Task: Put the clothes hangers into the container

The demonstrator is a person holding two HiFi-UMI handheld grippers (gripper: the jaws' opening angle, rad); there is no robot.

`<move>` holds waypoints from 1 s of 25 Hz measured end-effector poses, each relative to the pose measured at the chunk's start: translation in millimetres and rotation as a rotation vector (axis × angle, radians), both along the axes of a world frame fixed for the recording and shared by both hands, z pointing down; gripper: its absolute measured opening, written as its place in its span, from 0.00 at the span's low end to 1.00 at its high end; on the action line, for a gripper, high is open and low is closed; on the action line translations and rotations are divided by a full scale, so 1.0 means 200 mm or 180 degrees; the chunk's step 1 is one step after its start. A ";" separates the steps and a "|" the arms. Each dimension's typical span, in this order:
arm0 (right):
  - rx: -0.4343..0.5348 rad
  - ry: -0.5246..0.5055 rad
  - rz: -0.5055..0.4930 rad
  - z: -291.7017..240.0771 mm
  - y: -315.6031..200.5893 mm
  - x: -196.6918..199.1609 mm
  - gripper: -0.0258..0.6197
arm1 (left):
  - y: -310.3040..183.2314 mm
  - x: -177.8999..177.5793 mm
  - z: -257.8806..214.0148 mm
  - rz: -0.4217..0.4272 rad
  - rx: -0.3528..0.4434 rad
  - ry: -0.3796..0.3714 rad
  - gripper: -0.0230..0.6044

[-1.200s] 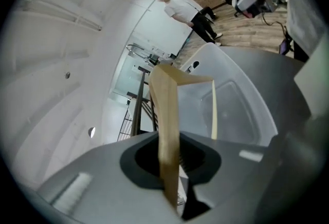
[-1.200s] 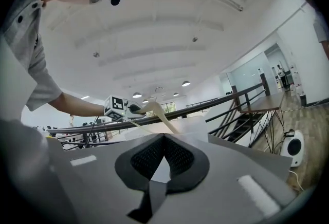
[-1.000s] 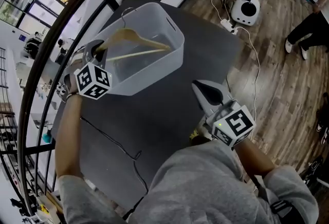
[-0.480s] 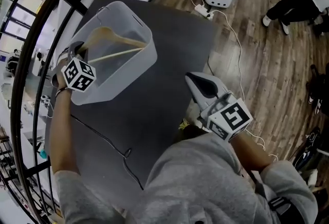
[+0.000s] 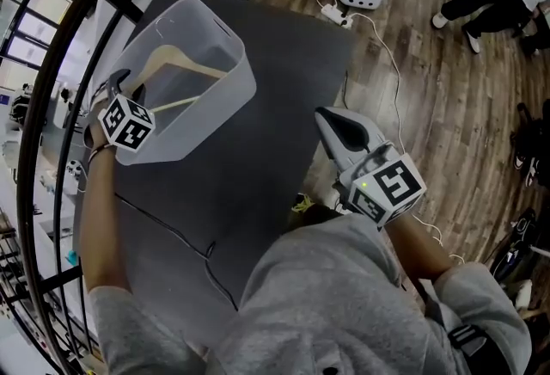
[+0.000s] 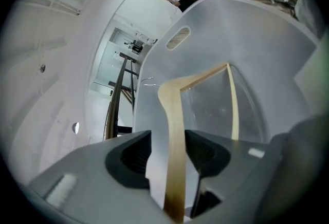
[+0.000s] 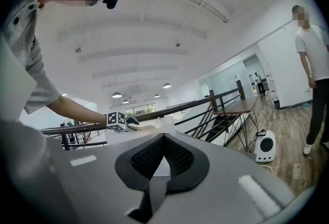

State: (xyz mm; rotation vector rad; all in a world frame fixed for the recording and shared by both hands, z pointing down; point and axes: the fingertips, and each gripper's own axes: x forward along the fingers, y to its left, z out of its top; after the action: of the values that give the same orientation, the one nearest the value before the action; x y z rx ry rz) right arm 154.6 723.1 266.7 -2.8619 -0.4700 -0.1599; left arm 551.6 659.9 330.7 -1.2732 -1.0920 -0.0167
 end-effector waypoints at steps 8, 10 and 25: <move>-0.0108 0.0056 -0.0086 -0.09 -0.03 -0.01 0.04 | -0.21 0.00 -0.39 -0.0611 -0.1002 -0.0522 0.49; -0.0153 0.0075 -0.0125 -0.11 -0.05 -0.01 0.04 | -0.32 -0.06 -0.54 -0.0776 -0.1518 -0.0708 0.48; -0.0264 0.0102 -0.0419 -0.16 -0.11 0.08 0.04 | -0.89 -1.03 -0.56 -0.1432 -0.3512 -0.1889 0.06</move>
State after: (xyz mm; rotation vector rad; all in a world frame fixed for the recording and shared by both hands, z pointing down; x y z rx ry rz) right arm 169.8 700.9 235.3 -2.9726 -0.2884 -0.1200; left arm 345.5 481.9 218.1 -2.6138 -1.3312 -0.1562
